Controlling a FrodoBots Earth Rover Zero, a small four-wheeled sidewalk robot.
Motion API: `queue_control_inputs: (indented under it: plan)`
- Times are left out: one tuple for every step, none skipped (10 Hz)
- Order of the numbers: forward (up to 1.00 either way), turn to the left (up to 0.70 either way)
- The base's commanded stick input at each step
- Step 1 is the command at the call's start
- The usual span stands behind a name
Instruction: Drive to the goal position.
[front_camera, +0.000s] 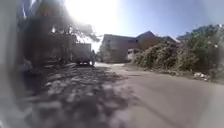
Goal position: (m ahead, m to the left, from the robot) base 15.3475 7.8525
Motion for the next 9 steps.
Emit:
queue_control_inputs:
  plan:
    - [0.70, -0.03]
    - [0.70, -0.03]
    - [0.70, -0.03]
    - [0.70, -0.03]
    - [0.70, -0.03]
    - [0.70, -0.03]
    - [0.70, -0.03]
    - [0.70, -0.03]
    - [0.70, -0.03]
